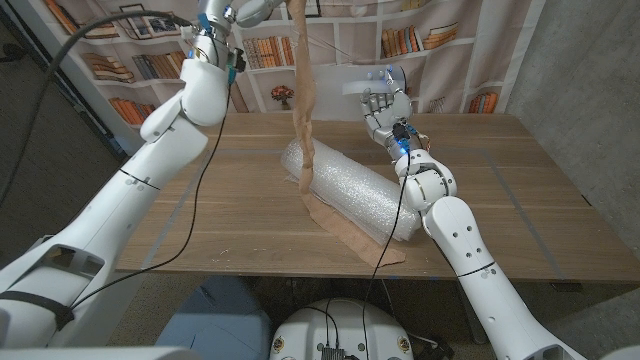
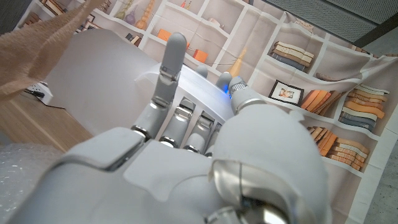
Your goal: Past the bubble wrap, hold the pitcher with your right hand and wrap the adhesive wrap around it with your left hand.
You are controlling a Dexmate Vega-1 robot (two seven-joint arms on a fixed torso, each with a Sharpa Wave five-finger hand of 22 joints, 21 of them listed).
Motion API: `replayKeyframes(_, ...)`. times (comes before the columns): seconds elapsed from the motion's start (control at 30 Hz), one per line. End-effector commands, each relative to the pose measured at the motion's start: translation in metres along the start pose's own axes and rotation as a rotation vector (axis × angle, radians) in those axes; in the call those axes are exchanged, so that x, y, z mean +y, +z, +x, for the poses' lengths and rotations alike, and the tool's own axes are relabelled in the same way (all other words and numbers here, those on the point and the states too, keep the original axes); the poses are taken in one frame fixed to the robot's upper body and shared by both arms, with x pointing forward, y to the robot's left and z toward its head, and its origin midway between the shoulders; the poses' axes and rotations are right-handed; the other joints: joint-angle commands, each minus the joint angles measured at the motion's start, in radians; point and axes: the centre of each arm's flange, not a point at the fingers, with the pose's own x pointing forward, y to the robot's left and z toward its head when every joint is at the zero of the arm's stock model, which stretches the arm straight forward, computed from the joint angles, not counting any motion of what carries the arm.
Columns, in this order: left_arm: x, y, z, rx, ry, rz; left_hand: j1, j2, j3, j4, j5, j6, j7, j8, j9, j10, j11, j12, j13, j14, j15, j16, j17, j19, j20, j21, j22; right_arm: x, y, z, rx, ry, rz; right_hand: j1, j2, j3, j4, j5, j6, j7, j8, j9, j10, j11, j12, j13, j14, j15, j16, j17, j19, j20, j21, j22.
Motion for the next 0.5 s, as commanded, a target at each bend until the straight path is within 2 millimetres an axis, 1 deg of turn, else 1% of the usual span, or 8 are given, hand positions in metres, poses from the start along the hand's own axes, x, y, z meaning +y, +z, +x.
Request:
replayKeyframes(0.03,-0.007,0.006,0.016,-0.009,-0.015,-0.042,0.249,0.261,0.002,0.0,0.005,0.001,-0.004,-0.002,0.006,0.032,-0.028,-0.003,0.005,0.002,-0.003,-0.003,0.004,-0.006,0.0,0.008,-0.001,0.002,-0.004,-0.003,0.013,0.01,0.001,0.001,-0.005,-0.001,-0.005,0.003,0.005,0.001,0.006,0.001,0.008,0.0,0.001,0.001,0.234,-0.129,0.003,0.083,-0.291,-0.103,-0.002,0.004)
replayKeyframes(0.3,-0.013,0.01,0.022,-0.022,-0.029,-0.05,0.249,0.261,0.004,0.0,0.004,-0.003,-0.006,-0.006,0.009,0.028,-0.029,-0.007,0.008,0.001,-0.003,-0.005,0.005,-0.013,0.0,0.017,-0.006,0.003,-0.009,-0.004,0.031,0.013,0.003,-0.002,-0.004,-0.001,-0.003,0.003,0.003,0.003,0.006,-0.001,0.01,0.0,-0.002,-0.002,0.232,-0.129,0.002,0.083,-0.291,-0.101,-0.003,0.004)
replayKeyframes(0.33,-0.014,0.011,0.024,-0.023,-0.031,-0.052,0.249,0.261,0.004,0.0,0.004,-0.002,-0.006,-0.005,0.009,0.029,-0.027,-0.007,0.008,0.002,-0.003,-0.005,0.006,-0.013,0.0,0.018,-0.007,0.003,-0.009,-0.004,0.033,0.013,0.003,0.001,-0.005,-0.001,-0.006,0.003,0.004,0.004,0.007,-0.002,0.012,0.001,-0.004,-0.007,0.233,-0.129,0.002,0.084,-0.289,-0.099,-0.002,0.004)
replayKeyframes(0.5,-0.016,0.013,0.034,-0.037,-0.027,-0.048,0.249,0.261,0.004,0.001,0.004,-0.002,-0.008,-0.007,0.01,0.029,-0.028,-0.009,0.009,0.002,-0.003,-0.006,0.006,-0.015,0.0,0.023,-0.01,0.004,-0.012,-0.004,0.046,0.02,0.006,0.002,-0.006,-0.002,-0.006,0.003,0.003,0.004,0.007,-0.003,0.012,0.004,-0.003,-0.003,0.235,-0.129,0.002,0.081,-0.289,-0.099,-0.002,0.003)
